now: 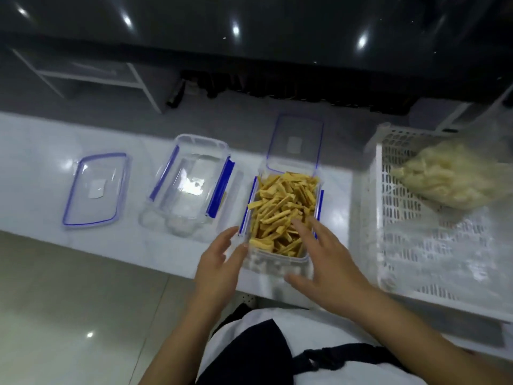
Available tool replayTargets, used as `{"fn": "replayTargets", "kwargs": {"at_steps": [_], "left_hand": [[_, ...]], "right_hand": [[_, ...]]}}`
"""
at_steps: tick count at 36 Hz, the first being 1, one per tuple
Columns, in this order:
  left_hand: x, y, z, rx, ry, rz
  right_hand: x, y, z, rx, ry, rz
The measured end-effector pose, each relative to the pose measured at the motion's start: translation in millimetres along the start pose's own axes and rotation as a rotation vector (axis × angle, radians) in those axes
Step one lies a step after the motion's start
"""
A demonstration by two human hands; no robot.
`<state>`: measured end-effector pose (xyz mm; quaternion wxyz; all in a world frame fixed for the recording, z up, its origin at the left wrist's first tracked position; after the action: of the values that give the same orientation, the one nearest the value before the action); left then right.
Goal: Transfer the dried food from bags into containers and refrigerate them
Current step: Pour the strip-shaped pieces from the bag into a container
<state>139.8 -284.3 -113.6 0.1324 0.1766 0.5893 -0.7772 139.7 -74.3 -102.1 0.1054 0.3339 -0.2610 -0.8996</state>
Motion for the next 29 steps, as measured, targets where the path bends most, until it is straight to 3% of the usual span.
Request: {"fn": "replayTargets", "kwargs": {"at_steps": [2,4,8,12,24,27,29], "left_hand": [[1,-23,32,0.26,-0.146,-0.228],[11,-35,62,0.442,-0.259,-0.334],[57,-16,95,0.735,-0.204,-0.077],[91,-8,105,0.778,-0.14,-0.073],[138,-9,155,0.834,-0.162,-0.079],[124,-24,141,0.833,-0.223,-0.254],[108,-31,112,0.77,-0.147,-0.446]], "right_hand": [[2,6,5,0.012,-0.086,-0.033],[4,15,10,0.013,-0.17,-0.053],[11,34,15,-0.003,-0.286,-0.075],[18,49,9,0.021,-0.303,-0.109],[14,57,-11,0.121,-0.371,-0.225],[11,52,-15,0.16,-0.378,-0.269],[7,45,-18,0.189,-0.38,-0.305]]}}
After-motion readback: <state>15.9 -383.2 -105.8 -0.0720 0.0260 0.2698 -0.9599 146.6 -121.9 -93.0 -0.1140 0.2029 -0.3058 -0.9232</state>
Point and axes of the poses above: each hand's wrist, its own x-axis towards the middle knuckle, its own z-axis out of the back of the hand, y = z × x, the point moved 7 cm from there along x, towards the middle knuckle, and after that the axes turned 12 degrees about y, right-handed, at the moved point
